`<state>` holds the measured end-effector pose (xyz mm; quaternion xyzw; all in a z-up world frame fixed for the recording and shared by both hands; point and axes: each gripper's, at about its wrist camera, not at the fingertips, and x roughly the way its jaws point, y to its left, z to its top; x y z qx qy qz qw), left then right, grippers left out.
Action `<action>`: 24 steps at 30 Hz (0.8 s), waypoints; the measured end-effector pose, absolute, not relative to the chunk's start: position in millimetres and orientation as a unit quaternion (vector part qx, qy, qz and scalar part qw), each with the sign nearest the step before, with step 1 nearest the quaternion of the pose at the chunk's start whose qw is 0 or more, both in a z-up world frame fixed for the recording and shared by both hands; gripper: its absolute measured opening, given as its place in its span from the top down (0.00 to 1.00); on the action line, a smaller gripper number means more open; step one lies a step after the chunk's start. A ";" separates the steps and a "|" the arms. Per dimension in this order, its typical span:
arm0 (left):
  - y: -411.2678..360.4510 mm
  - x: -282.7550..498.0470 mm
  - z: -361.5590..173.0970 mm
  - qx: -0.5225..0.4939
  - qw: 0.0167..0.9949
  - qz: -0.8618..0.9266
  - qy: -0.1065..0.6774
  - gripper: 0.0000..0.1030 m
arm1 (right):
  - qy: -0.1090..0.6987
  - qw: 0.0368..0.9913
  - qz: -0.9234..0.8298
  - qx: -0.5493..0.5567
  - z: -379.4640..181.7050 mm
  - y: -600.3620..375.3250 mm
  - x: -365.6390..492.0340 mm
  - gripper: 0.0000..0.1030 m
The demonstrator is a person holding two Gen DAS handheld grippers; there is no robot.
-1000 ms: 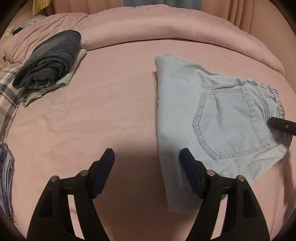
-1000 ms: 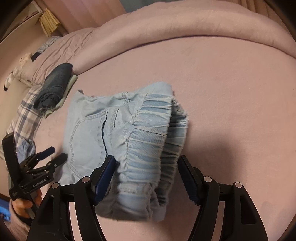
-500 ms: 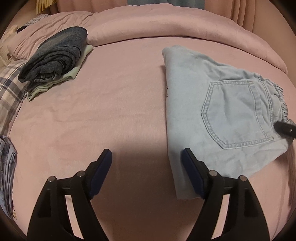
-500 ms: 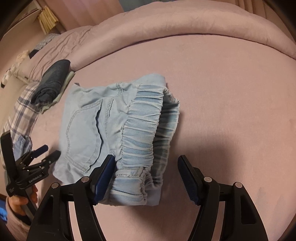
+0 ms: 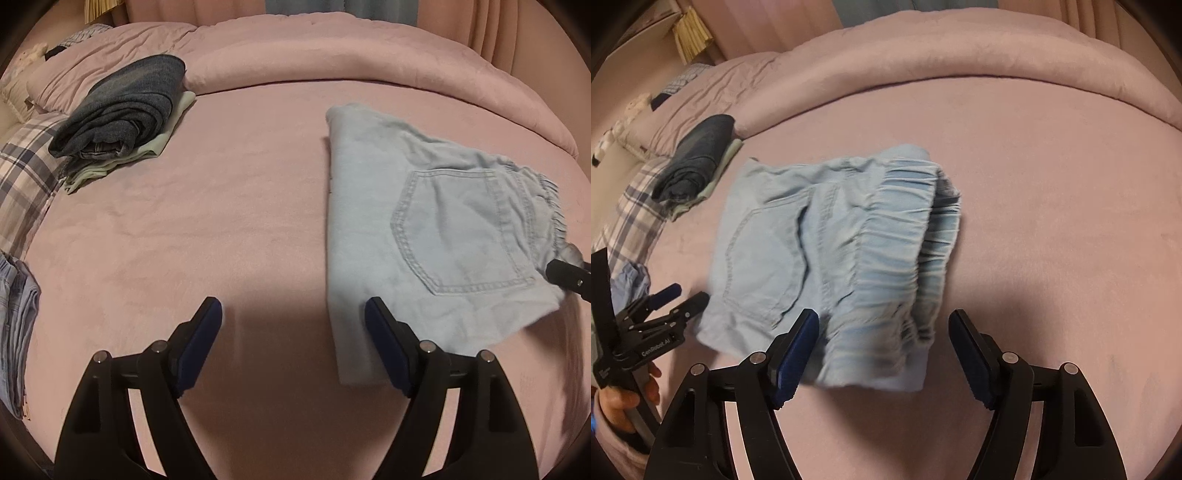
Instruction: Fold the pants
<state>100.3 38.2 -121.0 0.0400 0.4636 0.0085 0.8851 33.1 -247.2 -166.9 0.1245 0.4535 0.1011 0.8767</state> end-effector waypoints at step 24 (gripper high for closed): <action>17.4 23.7 -33.3 0.011 0.906 0.015 0.423 0.01 | 0.391 0.907 0.133 0.080 -88.8 -211.6 -36.8 0.10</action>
